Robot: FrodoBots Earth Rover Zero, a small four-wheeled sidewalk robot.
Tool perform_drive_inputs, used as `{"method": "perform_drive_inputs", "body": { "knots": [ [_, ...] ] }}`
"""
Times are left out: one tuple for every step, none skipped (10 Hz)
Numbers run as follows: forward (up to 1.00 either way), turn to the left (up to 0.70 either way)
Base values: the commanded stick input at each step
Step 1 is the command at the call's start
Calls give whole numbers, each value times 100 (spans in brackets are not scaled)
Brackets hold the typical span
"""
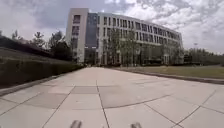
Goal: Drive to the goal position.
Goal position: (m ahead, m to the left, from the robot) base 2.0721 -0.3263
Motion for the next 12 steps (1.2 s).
{"method": "perform_drive_inputs", "body": {
  "knots": [
    [7, 2],
    [10, 3],
    [18, 6],
    [26, 9],
    [53, 8],
    [84, 7],
    [99, 6],
    [99, 6],
    [99, 6],
    [99, 6],
    [99, 6],
    [99, 6]
  ]
}}
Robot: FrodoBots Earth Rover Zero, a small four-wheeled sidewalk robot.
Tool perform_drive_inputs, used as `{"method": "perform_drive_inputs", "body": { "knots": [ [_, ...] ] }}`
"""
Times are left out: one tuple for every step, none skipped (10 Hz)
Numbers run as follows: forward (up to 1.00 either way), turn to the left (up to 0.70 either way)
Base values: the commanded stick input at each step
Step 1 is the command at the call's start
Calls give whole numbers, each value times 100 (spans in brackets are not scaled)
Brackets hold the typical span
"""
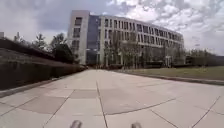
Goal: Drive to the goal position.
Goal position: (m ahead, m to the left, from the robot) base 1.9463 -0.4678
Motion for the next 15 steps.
{"method": "perform_drive_inputs", "body": {
  "knots": [
    [99, 6],
    [99, 6],
    [99, 6],
    [99, 6],
    [99, 6],
    [99, 6],
    [99, 6],
    [99, 6],
    [99, 6],
    [99, 6],
    [29, 9],
    [9, 3],
    [8, 3],
    [7, 2],
    [7, 2]
  ]
}}
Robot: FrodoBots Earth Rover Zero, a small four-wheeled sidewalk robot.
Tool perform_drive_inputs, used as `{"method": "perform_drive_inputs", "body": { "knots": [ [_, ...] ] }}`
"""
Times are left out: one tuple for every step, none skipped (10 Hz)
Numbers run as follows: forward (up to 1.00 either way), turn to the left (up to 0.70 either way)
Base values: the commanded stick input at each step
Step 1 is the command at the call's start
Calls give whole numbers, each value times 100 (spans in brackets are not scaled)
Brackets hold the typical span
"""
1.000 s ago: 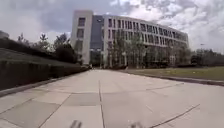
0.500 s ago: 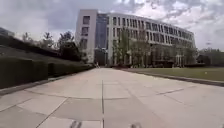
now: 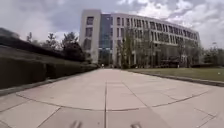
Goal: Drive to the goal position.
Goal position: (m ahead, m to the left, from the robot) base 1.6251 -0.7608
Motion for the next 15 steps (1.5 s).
{"method": "perform_drive_inputs", "body": {
  "knots": [
    [7, 2],
    [7, 2],
    [8, 3],
    [7, 2],
    [8, 3],
    [8, 3],
    [8, 3],
    [7, 2],
    [8, 3],
    [7, 2],
    [8, 3],
    [7, 2],
    [8, 3],
    [7, 2],
    [7, 2]
  ]
}}
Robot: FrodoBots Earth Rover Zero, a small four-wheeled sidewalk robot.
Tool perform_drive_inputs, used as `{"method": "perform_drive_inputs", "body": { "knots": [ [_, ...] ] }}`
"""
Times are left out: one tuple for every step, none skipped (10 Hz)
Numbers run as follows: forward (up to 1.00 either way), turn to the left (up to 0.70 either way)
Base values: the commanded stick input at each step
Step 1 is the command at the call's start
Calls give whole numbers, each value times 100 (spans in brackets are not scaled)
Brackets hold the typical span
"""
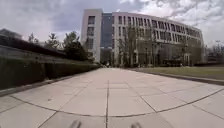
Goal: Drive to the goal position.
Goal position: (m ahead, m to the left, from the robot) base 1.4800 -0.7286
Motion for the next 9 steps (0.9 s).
{"method": "perform_drive_inputs", "body": {
  "knots": [
    [8, 3],
    [8, 3],
    [8, 3],
    [8, 3],
    [7, 2],
    [7, 2],
    [8, 3],
    [7, 2],
    [7, 2]
  ]
}}
